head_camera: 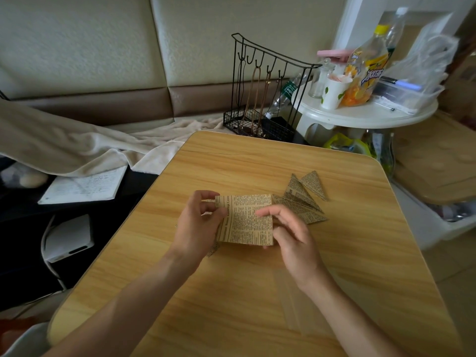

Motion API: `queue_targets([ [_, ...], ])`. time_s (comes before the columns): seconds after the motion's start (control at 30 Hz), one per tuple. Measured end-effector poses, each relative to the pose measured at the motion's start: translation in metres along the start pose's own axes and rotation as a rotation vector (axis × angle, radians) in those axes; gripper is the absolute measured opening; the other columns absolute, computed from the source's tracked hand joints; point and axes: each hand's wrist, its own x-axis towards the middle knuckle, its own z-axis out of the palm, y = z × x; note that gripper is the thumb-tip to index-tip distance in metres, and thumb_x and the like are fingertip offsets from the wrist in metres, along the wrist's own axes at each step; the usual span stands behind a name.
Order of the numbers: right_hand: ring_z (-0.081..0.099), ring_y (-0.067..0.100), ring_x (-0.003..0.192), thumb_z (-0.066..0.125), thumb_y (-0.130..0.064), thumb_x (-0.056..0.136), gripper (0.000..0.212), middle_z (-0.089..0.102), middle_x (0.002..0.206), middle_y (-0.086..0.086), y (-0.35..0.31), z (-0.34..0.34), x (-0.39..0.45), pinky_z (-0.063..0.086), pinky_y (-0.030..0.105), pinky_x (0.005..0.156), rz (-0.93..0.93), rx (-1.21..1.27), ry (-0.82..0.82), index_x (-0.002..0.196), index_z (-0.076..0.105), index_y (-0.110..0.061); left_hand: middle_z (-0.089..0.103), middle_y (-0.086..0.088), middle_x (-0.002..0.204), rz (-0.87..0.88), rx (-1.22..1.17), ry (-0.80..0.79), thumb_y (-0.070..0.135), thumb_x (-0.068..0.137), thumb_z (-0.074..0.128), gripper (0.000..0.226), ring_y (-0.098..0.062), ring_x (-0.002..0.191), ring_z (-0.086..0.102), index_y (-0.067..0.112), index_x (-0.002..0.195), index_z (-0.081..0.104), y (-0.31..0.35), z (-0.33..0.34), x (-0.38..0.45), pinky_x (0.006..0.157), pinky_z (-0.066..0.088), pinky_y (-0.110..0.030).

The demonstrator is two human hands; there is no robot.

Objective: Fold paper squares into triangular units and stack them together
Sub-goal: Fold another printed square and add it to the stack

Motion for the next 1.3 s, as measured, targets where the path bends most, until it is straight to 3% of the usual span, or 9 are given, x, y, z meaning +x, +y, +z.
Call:
queue_targets([
  [0.07, 0.073, 0.026, 0.083, 0.056, -0.018, 0.097, 0.016, 0.073, 0.093, 0.003, 0.000, 0.001, 0.001, 0.056, 0.033, 0.062, 0.008, 0.035, 0.017, 0.103, 0.069, -0.012, 0.074, 0.001, 0.100, 0.012, 0.013, 0.000, 0.016, 0.096, 0.070, 0.022, -0.024, 0.084, 0.073, 0.031, 0.110, 0.062, 0.001, 0.001, -0.001, 0.066, 0.058, -0.043],
  [0.23, 0.068, 0.018, 0.075, 0.065, -0.025, 0.100, 0.015, 0.067, 0.078, -0.001, 0.001, 0.002, 0.002, 0.058, 0.034, 0.062, -0.006, -0.018, 0.063, 0.092, 0.071, -0.015, 0.074, -0.001, 0.100, 0.005, -0.008, -0.077, 0.014, 0.098, 0.068, 0.020, -0.030, 0.088, 0.074, 0.025, 0.114, 0.062, 0.007, 0.005, -0.009, 0.071, 0.060, -0.054],
  [0.4, 0.069, 0.025, 0.066, 0.067, -0.015, 0.100, 0.015, 0.069, 0.075, 0.007, 0.003, 0.004, 0.005, 0.057, 0.034, 0.059, 0.019, -0.020, 0.143, 0.087, 0.072, -0.017, 0.073, -0.001, 0.097, 0.075, 0.035, -0.232, 0.016, 0.101, 0.060, 0.014, -0.020, 0.090, 0.073, 0.027, 0.110, 0.063, 0.010, 0.008, -0.015, 0.079, 0.062, -0.047],
  [0.53, 0.067, 0.022, 0.065, 0.069, -0.015, 0.099, 0.015, 0.067, 0.076, 0.004, 0.000, 0.005, 0.004, 0.059, 0.035, 0.058, -0.027, -0.085, 0.130, 0.085, 0.072, -0.016, 0.070, -0.009, 0.094, 0.123, 0.067, -0.327, 0.040, 0.098, 0.062, 0.018, -0.030, 0.095, 0.067, 0.023, 0.098, 0.066, 0.013, 0.008, -0.018, 0.081, 0.056, -0.042],
  [0.6, 0.066, 0.021, 0.065, 0.070, -0.016, 0.098, 0.013, 0.066, 0.078, 0.007, -0.001, 0.005, 0.004, 0.059, 0.035, 0.058, -0.037, -0.098, 0.136, 0.086, 0.073, -0.014, 0.071, -0.010, 0.091, 0.162, 0.087, -0.353, 0.036, 0.097, 0.068, 0.013, -0.032, 0.092, 0.067, 0.023, 0.098, 0.068, 0.013, 0.006, -0.018, 0.080, 0.056, -0.045],
  [0.73, 0.069, 0.024, 0.065, 0.072, -0.020, 0.097, 0.011, 0.069, 0.077, 0.006, -0.003, 0.006, 0.002, 0.057, 0.033, 0.058, -0.009, -0.051, 0.153, 0.091, 0.069, -0.011, 0.073, -0.014, 0.087, 0.129, 0.087, -0.290, 0.024, 0.096, 0.071, 0.009, -0.031, 0.082, 0.070, 0.016, 0.092, 0.070, 0.008, 0.006, -0.016, 0.078, 0.056, -0.051],
  [0.83, 0.070, 0.023, 0.066, 0.070, -0.020, 0.097, 0.014, 0.069, 0.074, 0.004, -0.004, 0.005, 0.001, 0.056, 0.033, 0.060, 0.028, -0.008, 0.142, 0.094, 0.065, -0.008, 0.076, -0.010, 0.086, 0.076, 0.047, -0.265, 0.022, 0.095, 0.071, 0.008, -0.020, 0.078, 0.071, 0.017, 0.090, 0.073, 0.008, 0.005, -0.014, 0.076, 0.057, -0.044],
  [1.17, 0.068, 0.020, 0.063, 0.070, -0.011, 0.096, 0.010, 0.070, 0.081, -0.003, -0.004, 0.004, 0.002, 0.053, 0.027, 0.057, 0.062, 0.022, 0.142, 0.096, 0.062, -0.007, 0.074, -0.005, 0.088, 0.143, 0.111, -0.231, 0.021, 0.095, 0.073, 0.015, -0.018, 0.076, 0.074, 0.036, 0.096, 0.071, 0.004, 0.003, -0.014, 0.066, 0.061, -0.032],
  [1.3, 0.068, 0.021, 0.063, 0.071, -0.012, 0.097, 0.009, 0.070, 0.079, -0.002, -0.001, 0.005, 0.001, 0.054, 0.028, 0.057, 0.064, 0.004, 0.141, 0.097, 0.062, -0.009, 0.068, -0.006, 0.070, 0.149, 0.136, -0.237, 0.023, 0.095, 0.073, 0.015, -0.015, 0.062, 0.064, 0.037, 0.099, 0.070, 0.000, 0.003, -0.013, 0.058, 0.051, -0.032],
])
